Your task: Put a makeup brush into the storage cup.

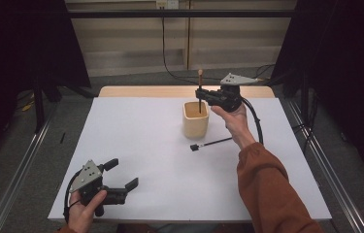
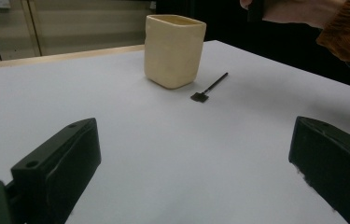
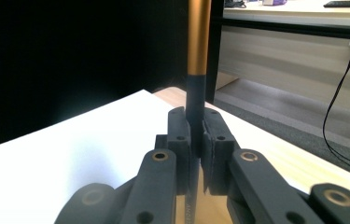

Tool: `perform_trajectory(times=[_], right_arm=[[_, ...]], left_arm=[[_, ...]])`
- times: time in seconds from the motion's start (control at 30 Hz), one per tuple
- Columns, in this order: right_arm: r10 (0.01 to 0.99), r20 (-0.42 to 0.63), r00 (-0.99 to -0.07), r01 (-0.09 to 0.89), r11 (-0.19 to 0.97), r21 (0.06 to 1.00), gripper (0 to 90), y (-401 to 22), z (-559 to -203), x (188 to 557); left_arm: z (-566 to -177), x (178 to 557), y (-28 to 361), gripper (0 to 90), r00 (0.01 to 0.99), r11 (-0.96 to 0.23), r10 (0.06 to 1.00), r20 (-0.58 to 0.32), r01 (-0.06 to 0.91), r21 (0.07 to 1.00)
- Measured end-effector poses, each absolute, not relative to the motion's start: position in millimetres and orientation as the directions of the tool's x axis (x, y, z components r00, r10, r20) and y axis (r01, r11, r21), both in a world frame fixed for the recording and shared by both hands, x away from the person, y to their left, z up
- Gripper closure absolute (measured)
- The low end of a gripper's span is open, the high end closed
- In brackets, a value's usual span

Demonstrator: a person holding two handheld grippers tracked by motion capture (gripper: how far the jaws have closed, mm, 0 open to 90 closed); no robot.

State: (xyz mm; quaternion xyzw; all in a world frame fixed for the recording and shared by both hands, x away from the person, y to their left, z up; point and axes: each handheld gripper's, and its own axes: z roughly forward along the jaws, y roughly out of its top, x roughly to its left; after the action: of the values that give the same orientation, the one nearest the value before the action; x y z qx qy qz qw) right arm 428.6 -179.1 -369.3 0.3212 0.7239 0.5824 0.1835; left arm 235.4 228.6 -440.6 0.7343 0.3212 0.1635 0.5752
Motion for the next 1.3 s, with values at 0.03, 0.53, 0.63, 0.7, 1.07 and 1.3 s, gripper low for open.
perform_trajectory(times=[0.03, 0.53, 0.63, 0.7, 1.07, 1.3], right_arm=[[0.678, 0.112, -0.726, 0.255, 0.114, 0.960, 83.8, -178.6, -371.2, 428.6], [0.687, 0.128, -0.716, 0.282, 0.115, 0.953, 83.7, -175.1, -393.9, 428.4], [0.688, 0.133, -0.713, 0.288, 0.115, 0.951, 83.7, -176.1, -396.7, 428.0], [0.695, 0.134, -0.707, 0.296, 0.118, 0.948, 83.7, -177.8, -400.1, 428.0], [0.698, 0.149, -0.700, 0.313, 0.113, 0.943, 83.7, -181.1, -413.7, 425.8], [0.705, 0.154, -0.692, 0.329, 0.119, 0.937, 83.6, -182.0, -421.7, 425.4]], left_arm=[[-440.8, 235.6, 228.5, 2.1, 0.739, -0.126, 0.661, -0.133, 0.284, 0.950], [-439.8, 235.5, 227.0, 2.1, 0.752, -0.137, 0.648, -0.124, 0.275, 0.952], [-439.5, 235.7, 228.4, 2.1, 0.750, -0.139, 0.651, -0.117, 0.270, 0.953], [-439.7, 235.7, 228.3, 2.1, 0.748, -0.135, 0.653, -0.121, 0.272, 0.953], [-439.9, 235.4, 226.7, 2.1, 0.753, -0.141, 0.647, -0.120, 0.272, 0.952], [-439.7, 234.3, 224.4, 2.1, 0.759, -0.149, 0.641, -0.112, 0.267, 0.952]])
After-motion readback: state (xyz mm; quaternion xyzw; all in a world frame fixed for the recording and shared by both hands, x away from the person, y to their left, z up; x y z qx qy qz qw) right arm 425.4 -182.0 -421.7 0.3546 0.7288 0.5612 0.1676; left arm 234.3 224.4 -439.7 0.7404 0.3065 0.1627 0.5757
